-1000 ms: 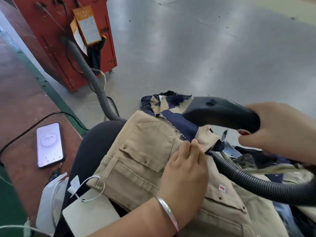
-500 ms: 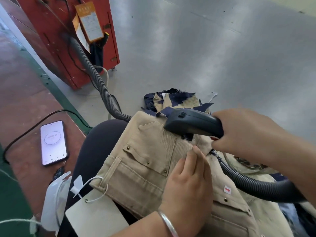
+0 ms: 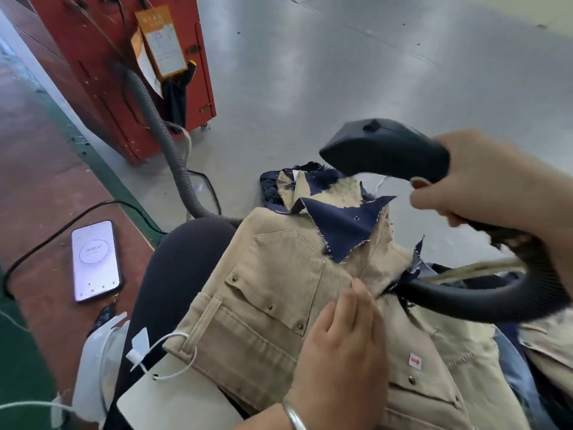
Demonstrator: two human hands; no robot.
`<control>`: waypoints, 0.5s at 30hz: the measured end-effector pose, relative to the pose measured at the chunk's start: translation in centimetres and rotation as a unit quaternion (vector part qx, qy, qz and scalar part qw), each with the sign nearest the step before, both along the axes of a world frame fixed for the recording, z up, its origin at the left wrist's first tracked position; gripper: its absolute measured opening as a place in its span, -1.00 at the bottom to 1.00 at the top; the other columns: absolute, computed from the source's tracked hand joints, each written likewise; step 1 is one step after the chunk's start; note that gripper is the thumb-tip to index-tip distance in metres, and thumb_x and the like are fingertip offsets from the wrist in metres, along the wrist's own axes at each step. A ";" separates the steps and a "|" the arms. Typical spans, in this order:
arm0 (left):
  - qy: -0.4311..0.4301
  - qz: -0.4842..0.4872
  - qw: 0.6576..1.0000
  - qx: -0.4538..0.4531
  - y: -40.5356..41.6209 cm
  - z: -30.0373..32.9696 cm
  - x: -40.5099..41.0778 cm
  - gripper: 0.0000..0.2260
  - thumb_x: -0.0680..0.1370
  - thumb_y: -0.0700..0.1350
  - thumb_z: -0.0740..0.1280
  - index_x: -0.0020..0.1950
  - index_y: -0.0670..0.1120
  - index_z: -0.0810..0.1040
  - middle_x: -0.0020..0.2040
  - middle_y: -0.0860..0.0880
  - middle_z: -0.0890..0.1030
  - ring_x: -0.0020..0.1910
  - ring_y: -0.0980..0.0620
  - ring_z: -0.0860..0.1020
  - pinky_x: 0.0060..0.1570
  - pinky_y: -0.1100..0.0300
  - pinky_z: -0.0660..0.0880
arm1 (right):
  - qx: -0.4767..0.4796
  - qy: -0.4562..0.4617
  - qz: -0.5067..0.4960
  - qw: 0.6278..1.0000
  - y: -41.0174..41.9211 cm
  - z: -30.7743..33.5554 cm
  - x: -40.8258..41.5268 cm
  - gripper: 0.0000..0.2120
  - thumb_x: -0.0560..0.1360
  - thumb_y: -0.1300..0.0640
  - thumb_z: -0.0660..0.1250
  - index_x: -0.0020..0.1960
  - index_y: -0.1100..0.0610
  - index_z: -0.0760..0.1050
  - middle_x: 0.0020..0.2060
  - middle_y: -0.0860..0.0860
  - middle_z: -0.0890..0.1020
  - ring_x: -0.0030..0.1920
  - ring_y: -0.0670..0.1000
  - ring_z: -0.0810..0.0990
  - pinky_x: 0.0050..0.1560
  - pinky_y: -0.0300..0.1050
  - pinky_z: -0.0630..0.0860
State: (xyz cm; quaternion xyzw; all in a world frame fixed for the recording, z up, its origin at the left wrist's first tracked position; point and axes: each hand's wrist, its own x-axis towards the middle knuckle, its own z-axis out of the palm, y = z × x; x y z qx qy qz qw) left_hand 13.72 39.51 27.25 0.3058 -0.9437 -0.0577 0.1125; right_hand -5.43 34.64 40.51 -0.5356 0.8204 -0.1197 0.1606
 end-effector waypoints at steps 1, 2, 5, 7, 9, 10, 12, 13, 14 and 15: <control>0.004 0.001 1.000 -0.010 0.1 0.0 0.1 -0.59 0.48 -0.30 0.04 0.04 -0.19 0.68 0.02 -0.12 0.67 -0.07 0.01 0.63 -0.14 0.26 0.51 | 0.016 0.003 -0.004 1.000 1.3 0.3 0.0 -0.86 0.28 0.16 0.45 -0.24 0.02 0.50 -0.60 0.02 0.58 -0.66 -0.06 0.53 -0.67 -0.26 0.36; 0.010 0.001 1.000 -0.022 0.2 -0.1 0.1 -0.61 0.48 -0.29 0.06 0.02 -0.18 0.68 0.02 -0.12 0.67 -0.07 0.01 0.64 -0.15 0.26 0.51 | 0.034 0.012 -0.008 0.999 2.5 0.4 0.2 -0.87 0.24 0.10 0.44 -0.27 0.00 0.50 -0.61 -0.02 0.56 -0.69 -0.08 0.49 -0.69 -0.26 0.35; 0.046 0.010 0.998 -0.051 0.4 -0.4 -0.1 -0.67 0.49 -0.29 0.13 -0.04 -0.20 0.70 -0.04 -0.14 0.68 -0.13 -0.02 0.64 -0.18 0.23 0.50 | 0.101 0.088 0.024 0.991 5.2 0.0 1.2 -0.67 0.06 -0.20 0.27 -0.17 -0.28 0.47 -0.52 -0.25 0.57 -0.63 -0.13 0.48 -0.57 -0.10 0.45; 0.082 0.024 0.994 -0.071 0.5 -0.6 -0.1 -0.76 0.44 -0.28 0.23 -0.08 -0.22 0.69 -0.07 -0.16 0.68 -0.17 -0.05 0.64 -0.21 0.20 0.51 | 0.142 0.120 0.057 0.981 5.7 -0.9 1.6 -0.58 0.01 -0.23 0.17 -0.12 -0.42 0.38 -0.38 -0.44 0.53 -0.52 -0.17 0.49 -0.49 -0.11 0.44; 0.105 0.029 0.992 -0.066 0.5 -0.6 -0.2 -0.79 0.42 -0.29 0.26 -0.11 -0.23 0.69 -0.09 -0.17 0.67 -0.19 -0.08 0.63 -0.25 0.20 0.53 | 0.170 0.132 0.058 0.975 5.2 -1.4 2.3 -0.71 0.12 -0.16 0.29 -0.16 -0.35 0.41 -0.39 -0.30 0.57 -0.46 -0.20 0.48 -0.48 -0.20 0.32; 0.111 0.030 0.992 -0.061 0.5 -0.5 -0.3 -0.78 0.42 -0.30 0.25 -0.11 -0.24 0.69 -0.09 -0.17 0.67 -0.19 -0.08 0.63 -0.27 0.20 0.53 | 0.173 0.137 0.054 0.974 4.6 -1.7 2.5 -0.78 0.18 -0.11 0.36 -0.19 -0.25 0.43 -0.44 -0.17 0.57 -0.44 -0.20 0.49 -0.48 -0.21 0.30; 0.116 0.033 0.991 -0.055 0.3 -0.4 -0.2 -0.77 0.42 -0.30 0.24 -0.10 -0.24 0.69 -0.09 -0.16 0.67 -0.20 -0.06 0.63 -0.29 0.21 0.52 | 0.165 0.145 0.062 0.974 3.0 -1.8 2.9 -0.78 0.23 -0.02 0.45 -0.21 -0.12 0.43 -0.45 -0.11 0.54 -0.43 -0.15 0.50 -0.49 -0.21 0.28; 0.116 0.030 0.991 -0.054 0.2 -0.3 -0.1 -0.77 0.42 -0.29 0.24 -0.09 -0.23 0.69 -0.09 -0.15 0.67 -0.20 -0.06 0.63 -0.29 0.21 0.52 | 0.154 0.146 0.067 0.975 2.2 -1.9 3.1 -0.78 0.24 0.02 0.46 -0.23 -0.09 0.43 -0.46 -0.09 0.54 -0.44 -0.12 0.51 -0.49 -0.20 0.27; 0.116 0.027 0.991 -0.055 0.2 -0.4 -0.1 -0.77 0.42 -0.29 0.24 -0.08 -0.23 0.68 -0.08 -0.15 0.67 -0.20 -0.05 0.62 -0.28 0.21 0.52 | 0.143 0.143 0.073 0.977 1.3 -2.1 3.2 -0.79 0.26 0.06 0.45 -0.25 -0.05 0.42 -0.46 -0.07 0.53 -0.45 -0.10 0.50 -0.50 -0.20 0.26; 0.116 0.023 0.991 -0.057 0.1 -0.4 0.0 -0.77 0.41 -0.28 0.25 -0.08 -0.23 0.69 -0.08 -0.14 0.67 -0.19 -0.05 0.62 -0.27 0.21 0.53 | 0.132 0.138 0.077 0.979 0.4 -2.5 3.3 -0.80 0.28 0.10 0.44 -0.27 -0.03 0.40 -0.45 -0.05 0.52 -0.46 -0.07 0.50 -0.50 -0.21 0.24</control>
